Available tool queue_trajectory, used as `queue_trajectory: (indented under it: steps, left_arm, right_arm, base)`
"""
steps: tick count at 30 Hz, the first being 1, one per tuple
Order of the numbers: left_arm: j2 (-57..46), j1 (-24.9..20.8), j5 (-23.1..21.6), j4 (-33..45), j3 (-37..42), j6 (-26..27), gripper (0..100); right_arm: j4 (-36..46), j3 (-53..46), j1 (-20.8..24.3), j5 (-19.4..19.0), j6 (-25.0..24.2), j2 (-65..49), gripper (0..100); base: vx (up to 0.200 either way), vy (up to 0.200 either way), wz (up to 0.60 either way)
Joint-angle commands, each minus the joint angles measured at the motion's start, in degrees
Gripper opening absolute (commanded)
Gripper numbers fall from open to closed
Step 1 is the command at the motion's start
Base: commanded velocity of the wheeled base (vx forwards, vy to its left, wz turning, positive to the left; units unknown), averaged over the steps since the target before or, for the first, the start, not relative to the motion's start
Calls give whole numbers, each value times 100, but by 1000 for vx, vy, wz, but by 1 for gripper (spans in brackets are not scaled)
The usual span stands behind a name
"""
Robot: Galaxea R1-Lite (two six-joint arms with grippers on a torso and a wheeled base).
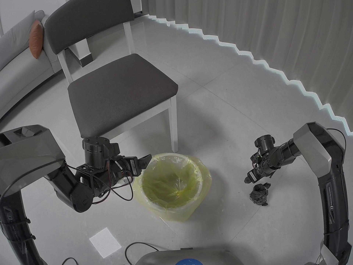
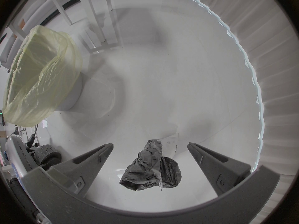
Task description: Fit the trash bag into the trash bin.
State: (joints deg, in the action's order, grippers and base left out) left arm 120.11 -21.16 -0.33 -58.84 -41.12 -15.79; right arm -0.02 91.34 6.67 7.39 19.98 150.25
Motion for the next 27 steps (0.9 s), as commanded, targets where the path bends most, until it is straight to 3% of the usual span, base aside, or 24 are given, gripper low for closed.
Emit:
queue_trajectory:
  steps: [1,12,27]
  left_arm:
    - [-23,-28,7,-13,86,5,100]
    - [-14,-28,15,-242,280,23,100]
    - [38,-72,15,-224,253,14,100]
  right_arm:
    - [-77,630,1,52,-117,374,100]
    - [222,1456,-8,140,-196,1085,100]
    - [1927,2325,-78,457,-214,1534,100]
  base:
    - [0,0,0]
    - [0,0,0]
    - [0,0,0]
